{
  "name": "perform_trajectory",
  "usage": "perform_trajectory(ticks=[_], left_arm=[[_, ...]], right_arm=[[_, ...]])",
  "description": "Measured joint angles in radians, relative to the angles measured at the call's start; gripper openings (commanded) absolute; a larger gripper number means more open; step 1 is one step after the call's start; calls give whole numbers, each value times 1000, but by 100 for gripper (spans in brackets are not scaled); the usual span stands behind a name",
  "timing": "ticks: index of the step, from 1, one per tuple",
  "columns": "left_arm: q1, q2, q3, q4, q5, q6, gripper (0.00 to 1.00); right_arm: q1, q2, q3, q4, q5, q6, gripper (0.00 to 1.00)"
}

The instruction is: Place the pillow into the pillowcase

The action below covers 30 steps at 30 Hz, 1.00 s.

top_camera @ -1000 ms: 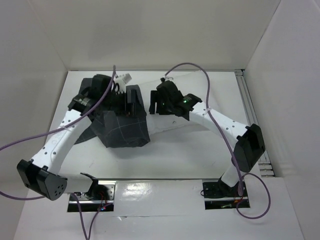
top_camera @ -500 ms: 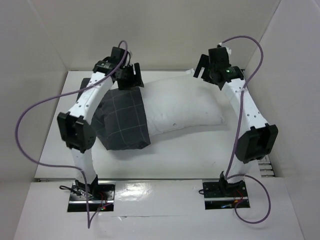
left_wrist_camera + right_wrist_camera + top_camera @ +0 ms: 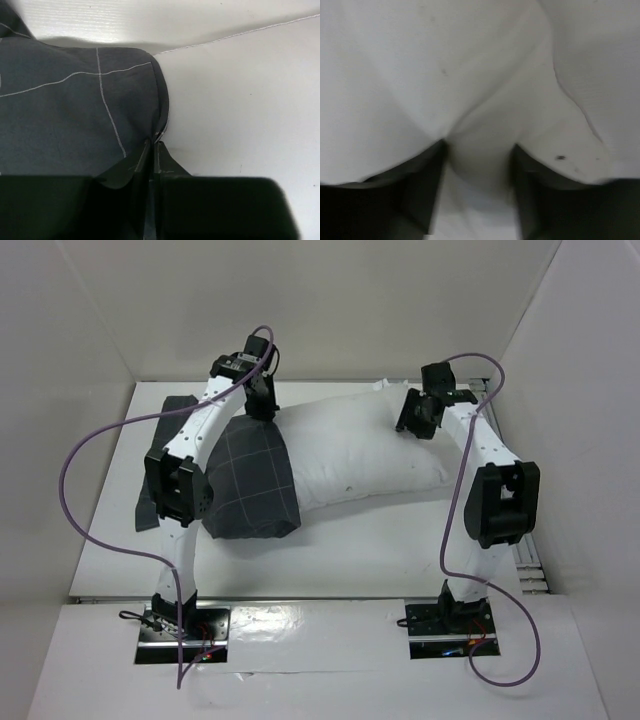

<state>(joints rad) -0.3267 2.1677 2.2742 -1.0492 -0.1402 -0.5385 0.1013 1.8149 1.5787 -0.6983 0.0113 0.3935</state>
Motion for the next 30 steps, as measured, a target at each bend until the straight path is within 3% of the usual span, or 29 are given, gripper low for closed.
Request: perform_trajectory(ticks=[1,2,3,4,11,20,22,26,30], left_arm=[[0,-1,2,-2,-1,8,14],[-1,-1,8,-7,0,16,0],[-1,-1,17,-11,5,23,0],[-1,-1,29,-15,15,34,0],[-1,-34,60,8,230,90,0],[-55,-94,129,151,568,3,0],[-70,-133,88,209,611,-39,0],[-123,-150,41,270,610,-49,0],[-154,-17,155,238,559,-11,2]], right_arm=[[0,0,-12,17,-23,-6,33],[0,-1,-28,41,-50,-3,21],[0,-3,-42,59,-67,-4,3],[0,-5,-55,76,-81,-3,0],[23,-46,-62,98,-119,1,0],[235,-195,222,21,-16,-20,0],[275,-290,198,29,19,-16,0],[312,-484,-25,85,52,48,0],[314,-558,-237,97,76,131,0]])
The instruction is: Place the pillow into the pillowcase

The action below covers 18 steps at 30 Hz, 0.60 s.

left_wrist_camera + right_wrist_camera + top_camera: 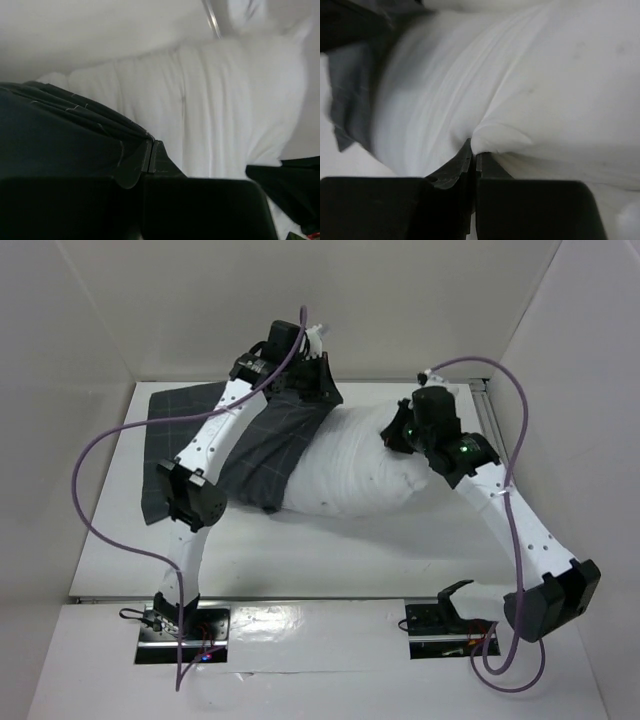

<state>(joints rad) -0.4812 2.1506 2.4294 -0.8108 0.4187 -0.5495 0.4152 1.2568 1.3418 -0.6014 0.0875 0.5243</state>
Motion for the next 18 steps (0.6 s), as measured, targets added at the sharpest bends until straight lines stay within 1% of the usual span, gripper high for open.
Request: perform_trajectory(ticks=[1,2,3,4,5,6,7,9,10,11,12,13,16,17,18], left_arm=[[-2,40,25,4,-8,5,9],[0,62,24,4,-10,9,38],[2,73,9,4,-12,23,52],[5,74,-15,3,-12,30,65],[6,72,-40,2,-18,40,74],[7,66,-60,2,-27,54,87],[8,55,-85,-1,-39,74,92],[5,14,-134,-13,-87,111,98],[2,-24,-173,-24,-122,134,100],[-1,-71,-218,-30,-168,145,100],[-5,-134,-284,-29,-219,159,97],[-8,-215,-360,-31,-270,164,95],[-16,-486,-590,-29,-418,176,83],[-19,-574,-658,-15,-454,173,76],[-18,-673,-737,-3,-502,157,74]], right_arm=[[0,-3,-44,-8,9,17,0],[-1,10,-82,-22,12,30,0],[-2,26,-108,-38,20,34,0],[-2,51,-124,-72,30,34,20],[-2,87,-124,-106,35,32,34],[-2,120,-116,-124,42,27,50],[-2,173,-75,-179,60,13,74],[-2,240,5,-229,87,-10,87],[-2,256,42,-243,99,-25,92],[-3,259,77,-252,111,-39,94],[-3,254,107,-261,122,-52,99],[-3,246,140,-268,131,-63,99],[0,230,249,-275,159,-90,99],[4,226,278,-277,170,-97,99],[11,225,306,-278,182,-102,99]])
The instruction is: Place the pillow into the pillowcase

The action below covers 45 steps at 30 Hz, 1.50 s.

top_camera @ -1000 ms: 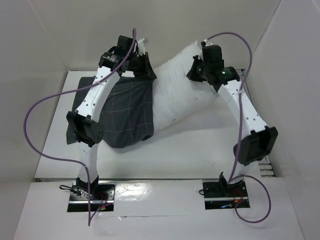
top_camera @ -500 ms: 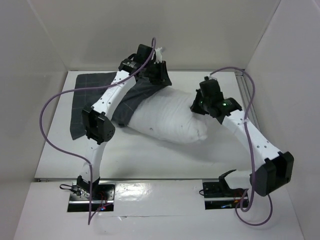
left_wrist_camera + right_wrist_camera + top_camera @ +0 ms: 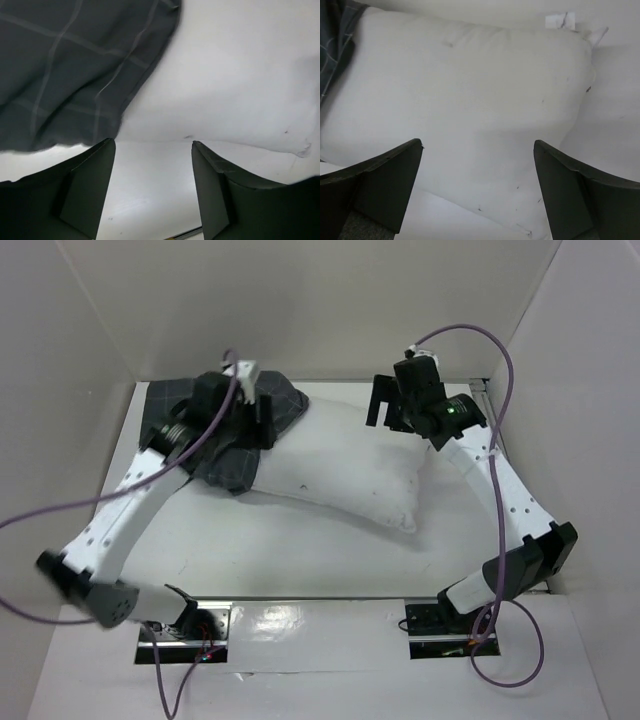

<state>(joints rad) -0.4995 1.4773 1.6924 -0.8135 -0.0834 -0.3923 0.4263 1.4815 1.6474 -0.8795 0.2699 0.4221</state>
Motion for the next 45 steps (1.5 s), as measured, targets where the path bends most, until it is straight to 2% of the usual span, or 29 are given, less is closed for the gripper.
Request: perform_trajectory(ticks=[4,5,6,9,13,18,19,20,27,34,36,38,39,45], left_arm=[[3,-283,-284,66,-137,-64,73],[4,-333,-360,83,-161,-83,77],[1,-366,-438,97,-187,-97,86],[-17,-352,-608,135,-222,-135,87],[-26,-212,-734,192,-259,-147,88],[-26,-114,-748,273,-321,-163,72],[-25,-104,-748,295,-331,-164,63],[-24,-95,-748,315,-337,-166,60],[-14,-23,-747,401,-397,-161,57],[-7,14,-734,401,-476,-167,44],[-5,18,-724,396,-491,-171,34],[-5,29,-703,383,-499,-183,19],[-4,37,-689,373,-504,-190,1],[3,52,-587,280,-472,-197,0]], right_arm=[[55,13,50,-10,27,-21,99],[76,26,61,-12,31,-27,99],[100,42,67,-11,31,-33,99],[163,99,73,-15,28,-53,99],[211,168,73,-26,23,-72,99],[204,177,73,-31,23,-79,99],[203,177,73,-31,23,-80,99],[202,177,73,-31,22,-80,99],[194,177,73,-32,23,-80,99],[193,177,73,-34,23,-80,99],[191,177,73,-34,23,-80,99],[188,177,73,-36,25,-81,99],[186,176,73,-42,27,-85,99],[161,134,-16,-119,65,-89,99]])
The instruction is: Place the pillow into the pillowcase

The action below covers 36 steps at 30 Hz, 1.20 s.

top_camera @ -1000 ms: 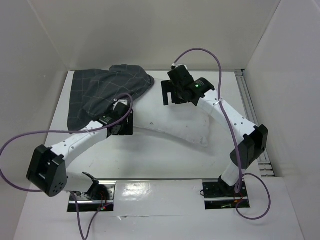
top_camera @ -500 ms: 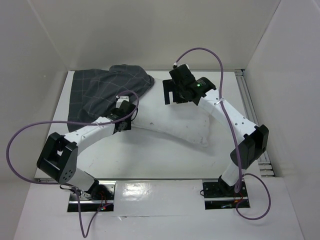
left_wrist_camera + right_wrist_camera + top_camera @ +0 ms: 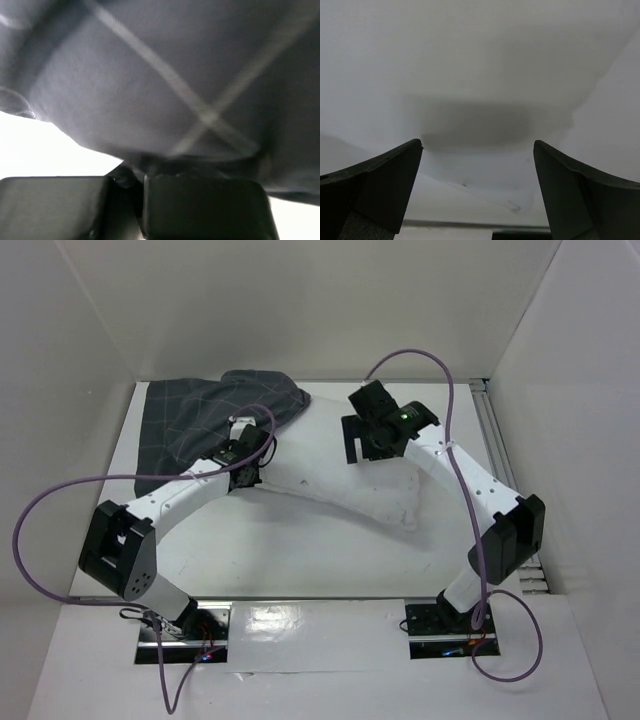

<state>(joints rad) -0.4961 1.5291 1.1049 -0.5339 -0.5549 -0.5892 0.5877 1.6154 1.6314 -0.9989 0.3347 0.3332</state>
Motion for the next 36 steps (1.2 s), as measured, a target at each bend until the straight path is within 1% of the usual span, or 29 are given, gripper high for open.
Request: perform_trajectory(ticks=[3,6,9,10,11,13,14,15,17,18,21,22,24,26,28,31,33,36], left_arm=[[-3,-14,52,-27,56,5,0],[-14,-39,105,-56,115,8,0],[-18,-42,170,-74,167,10,0],[-19,-42,190,-76,186,10,0],[-19,-41,207,-80,202,10,0],[-23,-29,251,-93,239,12,0],[-27,-18,278,-106,256,13,0],[-34,3,321,-125,273,14,0],[-59,61,423,-146,309,14,0],[-77,104,508,-182,335,15,0],[-132,225,754,-200,406,12,0],[-145,262,843,-209,437,12,0],[-156,298,962,-208,499,10,0],[-156,303,1033,-202,552,8,0],[-151,299,1078,-195,604,7,0],[-148,279,1089,-189,645,7,0],[-148,253,1065,-190,654,10,0],[-151,151,974,-195,647,13,0]], right_arm=[[-61,-71,-109,-37,-33,14,99],[-166,-179,-247,-36,-118,38,99],[-230,-263,-365,-21,-202,59,99],[-241,-287,-415,11,-248,64,93],[-248,-300,-459,39,-290,68,62],[-250,-295,-526,102,-386,84,19],[-245,-279,-537,121,-424,95,2],[-235,-256,-533,135,-461,115,0],[-187,-209,-475,167,-494,158,0],[-153,-190,-430,185,-500,175,0],[-81,-162,-293,236,-502,199,0],[-72,-163,-264,251,-499,203,0],[-70,-171,-237,251,-502,212,0],[-71,-175,-235,238,-513,217,0],[-70,-179,-235,222,-515,214,0],[-73,-208,-233,200,-500,193,0],[-80,-251,-233,170,-480,172,0],[-85,-326,-231,110,-462,146,0]])
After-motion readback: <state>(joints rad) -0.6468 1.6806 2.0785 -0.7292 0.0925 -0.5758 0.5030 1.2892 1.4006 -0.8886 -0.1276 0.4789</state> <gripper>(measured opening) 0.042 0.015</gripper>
